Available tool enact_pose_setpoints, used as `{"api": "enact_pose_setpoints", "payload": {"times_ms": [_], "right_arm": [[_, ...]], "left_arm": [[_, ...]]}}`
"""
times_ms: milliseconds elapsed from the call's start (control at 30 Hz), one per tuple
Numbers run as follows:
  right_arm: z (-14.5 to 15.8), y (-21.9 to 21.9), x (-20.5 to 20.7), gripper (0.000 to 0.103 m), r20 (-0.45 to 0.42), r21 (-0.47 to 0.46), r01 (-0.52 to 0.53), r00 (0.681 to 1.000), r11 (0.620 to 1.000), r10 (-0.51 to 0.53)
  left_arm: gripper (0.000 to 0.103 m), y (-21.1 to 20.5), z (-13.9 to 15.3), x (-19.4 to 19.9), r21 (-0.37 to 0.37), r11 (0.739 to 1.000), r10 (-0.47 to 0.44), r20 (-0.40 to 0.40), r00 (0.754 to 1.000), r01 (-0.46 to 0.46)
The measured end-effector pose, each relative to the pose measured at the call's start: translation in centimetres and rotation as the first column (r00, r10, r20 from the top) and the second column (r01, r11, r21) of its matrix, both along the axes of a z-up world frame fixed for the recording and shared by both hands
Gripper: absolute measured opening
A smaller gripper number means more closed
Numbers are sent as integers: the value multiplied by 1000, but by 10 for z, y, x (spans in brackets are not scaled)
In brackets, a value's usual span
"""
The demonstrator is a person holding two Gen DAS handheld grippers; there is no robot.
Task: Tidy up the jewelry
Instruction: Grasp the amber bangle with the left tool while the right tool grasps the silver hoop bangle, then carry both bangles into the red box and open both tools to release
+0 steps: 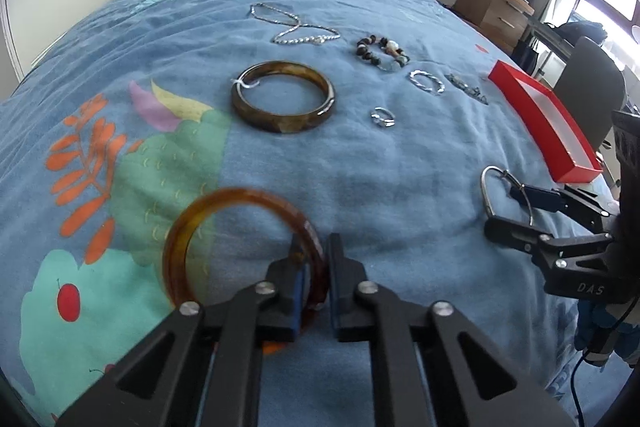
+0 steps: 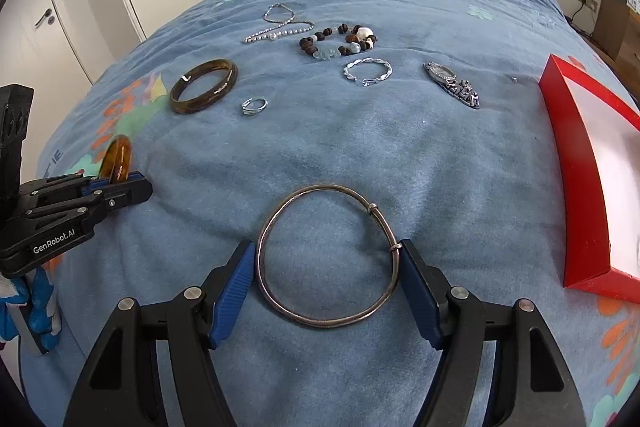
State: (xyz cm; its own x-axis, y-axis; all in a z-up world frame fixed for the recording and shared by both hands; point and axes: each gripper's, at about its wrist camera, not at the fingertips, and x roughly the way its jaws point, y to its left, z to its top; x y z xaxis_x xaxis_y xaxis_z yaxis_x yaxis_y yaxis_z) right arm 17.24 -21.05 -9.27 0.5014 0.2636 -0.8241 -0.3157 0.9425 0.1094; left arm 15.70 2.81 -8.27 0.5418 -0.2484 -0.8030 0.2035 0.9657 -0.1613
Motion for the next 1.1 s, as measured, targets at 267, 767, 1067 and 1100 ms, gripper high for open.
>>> {"api": "enact_pose_setpoints", "payload": {"times_ms": [267,767,1067,1100], "right_arm": [[11,-2,-12,70,15,45,-11,1000,999,10],[84,-82,-22,70,154,76,78,984,994,-89],[96,-194,-8,70,156,28,204,966,979,-205],[94,-205,-6,70,149,24,214,965,976,-216]], "left_arm": [[8,-7,21,-12,-1,1000,-9,37,999,9],[8,-119,93,-1,1,975,-219,131,967,221],[8,-258,116,37,19,911,-410,164,897,412],[8,-270,116,42,21,905,-423,164,891,425]]}}
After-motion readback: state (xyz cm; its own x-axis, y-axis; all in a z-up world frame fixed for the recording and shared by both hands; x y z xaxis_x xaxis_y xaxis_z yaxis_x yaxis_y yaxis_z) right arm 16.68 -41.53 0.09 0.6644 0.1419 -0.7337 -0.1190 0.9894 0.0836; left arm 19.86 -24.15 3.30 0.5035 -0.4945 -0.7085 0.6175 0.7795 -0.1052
